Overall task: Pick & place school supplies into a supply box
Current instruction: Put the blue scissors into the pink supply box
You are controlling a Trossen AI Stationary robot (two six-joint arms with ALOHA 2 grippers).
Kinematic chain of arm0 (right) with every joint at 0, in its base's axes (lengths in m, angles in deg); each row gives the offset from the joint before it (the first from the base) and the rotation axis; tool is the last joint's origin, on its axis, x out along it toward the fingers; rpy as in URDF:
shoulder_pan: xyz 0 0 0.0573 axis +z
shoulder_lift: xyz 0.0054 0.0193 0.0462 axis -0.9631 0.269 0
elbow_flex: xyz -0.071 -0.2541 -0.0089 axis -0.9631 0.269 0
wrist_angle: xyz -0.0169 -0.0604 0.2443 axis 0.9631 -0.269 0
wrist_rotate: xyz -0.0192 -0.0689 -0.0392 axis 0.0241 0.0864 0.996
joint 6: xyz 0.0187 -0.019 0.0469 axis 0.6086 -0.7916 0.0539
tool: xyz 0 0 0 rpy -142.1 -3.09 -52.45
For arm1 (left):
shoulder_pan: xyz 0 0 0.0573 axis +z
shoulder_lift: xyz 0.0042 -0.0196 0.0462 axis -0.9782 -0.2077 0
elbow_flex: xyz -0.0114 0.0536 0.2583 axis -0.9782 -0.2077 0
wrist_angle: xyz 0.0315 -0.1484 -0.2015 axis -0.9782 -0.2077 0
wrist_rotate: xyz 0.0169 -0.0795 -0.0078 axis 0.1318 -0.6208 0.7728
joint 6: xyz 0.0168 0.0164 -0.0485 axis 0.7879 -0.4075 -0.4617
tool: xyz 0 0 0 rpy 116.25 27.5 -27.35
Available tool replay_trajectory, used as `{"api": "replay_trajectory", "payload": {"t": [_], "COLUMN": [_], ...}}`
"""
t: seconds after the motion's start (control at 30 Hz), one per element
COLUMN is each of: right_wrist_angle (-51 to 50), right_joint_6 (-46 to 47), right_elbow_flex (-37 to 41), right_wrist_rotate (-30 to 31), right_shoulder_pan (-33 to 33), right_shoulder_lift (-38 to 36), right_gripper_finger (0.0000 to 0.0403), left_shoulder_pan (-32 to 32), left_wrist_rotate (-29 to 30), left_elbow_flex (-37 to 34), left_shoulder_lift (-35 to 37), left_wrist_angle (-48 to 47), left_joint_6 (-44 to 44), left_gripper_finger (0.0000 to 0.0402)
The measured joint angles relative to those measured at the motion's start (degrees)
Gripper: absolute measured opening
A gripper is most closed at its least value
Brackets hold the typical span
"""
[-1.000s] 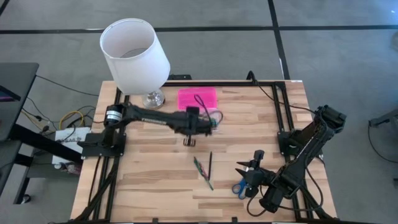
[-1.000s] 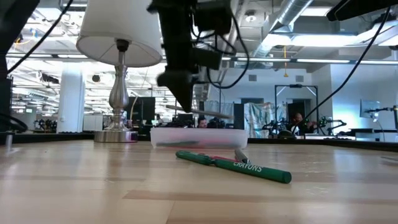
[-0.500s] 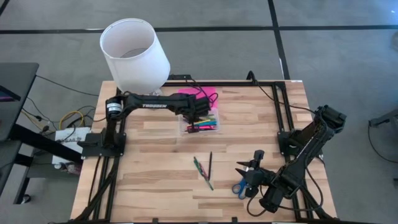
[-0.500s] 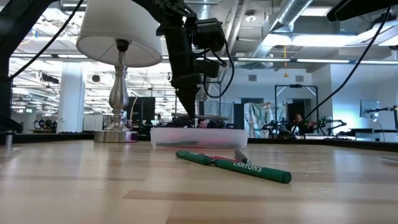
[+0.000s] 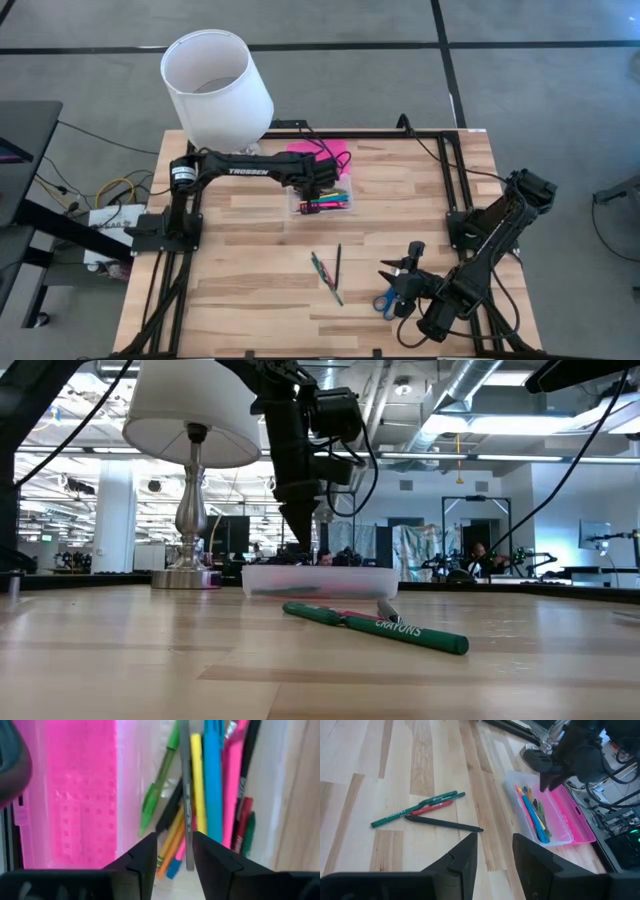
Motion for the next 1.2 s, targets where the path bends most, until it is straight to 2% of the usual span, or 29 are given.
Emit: {"api": "replay_trajectory", "payload": {"t": [0.1, 0.17, 0.4, 0.57, 0.67, 0.77, 0.97, 1.2], "right_wrist_angle": [0.13, -0.01, 0.45, 1.7, 3.11, 5.69, 10.83, 9.56], "right_joint_6": [1.4, 1.06, -2.91, -5.6, -7.58, -9.63, -17.48, -20.17], "right_elbow_flex": [0.08, 0.15, 0.15, 0.15, 0.15, 0.15, 0.04, 0.07], "right_wrist_rotate": [-0.84, -4.13, -22.32, -35.19, -40.43, -42.83, -43.96, -45.12], "right_shoulder_pan": [-0.02, -0.32, -3.87, -6.89, -7.82, -7.55, -5.27, -4.89], "right_shoulder_lift": [0.0, 0.0, 0.0, 0.15, 0.15, 0.17, 4.63, 11.7], "right_gripper_finger": [0.0118, 0.0118, 0.0118, 0.0118, 0.0118, 0.0118, 0.0118, 0.0118], "left_shoulder_pan": [-0.99, -1.87, -9.66, -18.34, -23.14, -27.61, -35.11, -41.4], "left_wrist_rotate": [-1.18, -3.13, -10.22, -10.87, -10.4, -7.29, 3.37, 10.85], "left_elbow_flex": [0.11, 0.64, 0.69, 0.5, 0.5, 0.5, 0.48, 0.48], "left_shoulder_lift": [0.0, 0.0, 0.02, 0.02, 0.02, 0.02, 0.02, 0.02], "left_wrist_angle": [-4.25, -8.28, -13.04, -12.77, -12.62, -12.61, -12.37, -12.42], "left_joint_6": [-0.31, -1.59, -5.34, -6.89, -9.48, -13.03, -20.0, -26.82], "left_gripper_finger": [0.0123, 0.0123, 0.0114, 0.0109, 0.0108, 0.0107, 0.0107, 0.0107]}}
